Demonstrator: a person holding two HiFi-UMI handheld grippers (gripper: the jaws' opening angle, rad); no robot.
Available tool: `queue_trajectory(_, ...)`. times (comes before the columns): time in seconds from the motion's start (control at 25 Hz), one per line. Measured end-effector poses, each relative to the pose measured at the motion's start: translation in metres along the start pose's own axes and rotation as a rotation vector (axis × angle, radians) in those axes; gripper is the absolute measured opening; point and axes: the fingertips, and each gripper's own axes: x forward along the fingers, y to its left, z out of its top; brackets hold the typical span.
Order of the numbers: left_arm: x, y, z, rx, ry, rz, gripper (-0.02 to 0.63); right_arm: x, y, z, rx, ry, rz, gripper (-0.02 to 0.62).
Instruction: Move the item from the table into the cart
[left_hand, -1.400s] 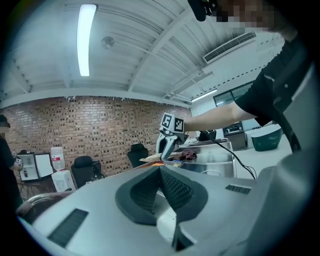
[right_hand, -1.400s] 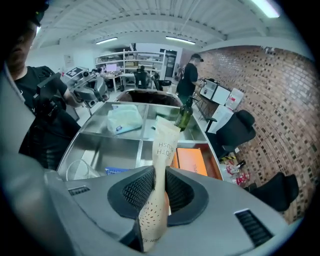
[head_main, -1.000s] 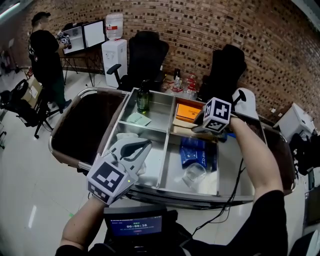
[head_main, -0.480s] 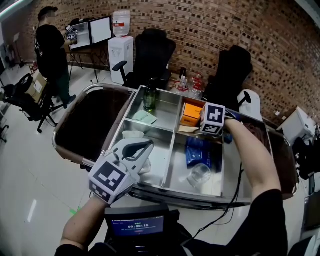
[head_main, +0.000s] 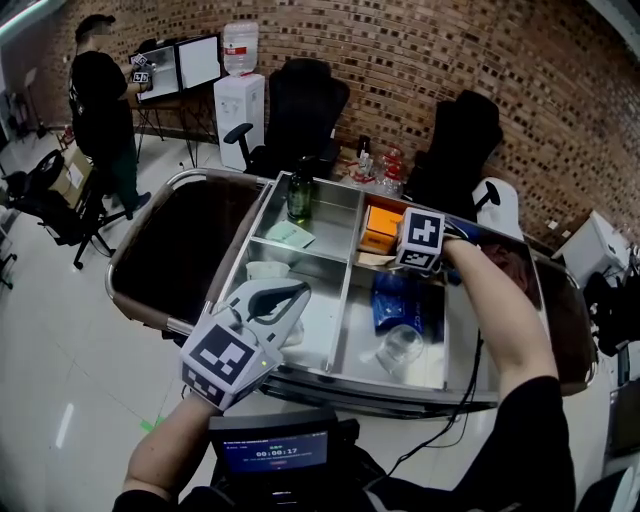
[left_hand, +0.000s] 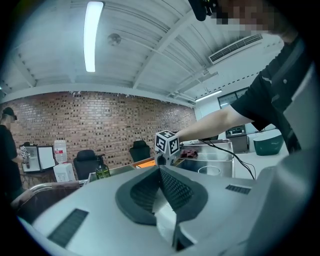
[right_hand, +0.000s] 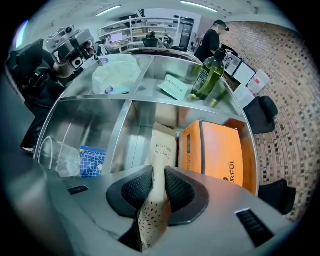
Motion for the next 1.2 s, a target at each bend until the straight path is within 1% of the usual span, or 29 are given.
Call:
queue_trajectory(0.2, -0.001, -0.002, 0.001, -0.007, -0.012, -0.012, 0.002, 0.001, 0.000, 0.003, 0.001, -0.004, -0.025, 0.060)
queue_trajectory(0.32, -0.001, -0.004, 0.003, 0.001, -0.016, -0.026, 0.002, -0.001, -0.003, 0.002, 0.015, -0.011, -0.053, 0.093)
queue_trajectory(0.36, -0.001, -0.005, 0.004, 0.005, -0.016, -0.029, 0.002, -0.003, -0.003, 0.002, 0.026, -0.018, -0.057, 0.117)
queue_trajectory(0.44, -0.004, -0.005, 0.006, 0.008, -0.018, -0.029, 0.002, -0.011, -0.002, 0.003, 0.051, -0.043, -0.064, 0.141)
queue_trajectory(0.56, -0.009, -0.004, 0.007, 0.006, -0.018, -0.022, 0.002, -0.024, -0.001, 0.006, 0.063, -0.068, -0.086, 0.146)
queue_trajectory(0.68, -0.009, -0.006, 0.011, 0.015, -0.025, -0.038, 0.002, -0.043, -0.001, 0.005, 0.093, -0.111, -0.124, 0.146)
queue_trajectory(0.84, -0.014, -0.014, 0.016, 0.022, -0.036, -0.063, 0.002, -0.078, 0.007, 0.010, 0.163, -0.238, -0.179, 0.146)
queue_trajectory(0.96, -0.021, -0.018, 0.022, 0.019, -0.052, -0.077, 0.002, -0.115, 0.020, 0.017, 0.226, -0.384, -0.243, 0.146)
queue_trajectory(1.08, -0.029, -0.019, 0.027, 0.017, -0.064, -0.093, 0.002, -0.162, 0.034, 0.023, 0.308, -0.554, -0.365, 0.146)
queue_trajectory(1.2, -0.036, -0.016, 0.032, 0.023, -0.089, -0.084, 0.002, -0.209, 0.055, 0.029, 0.390, -0.738, -0.504, 0.146)
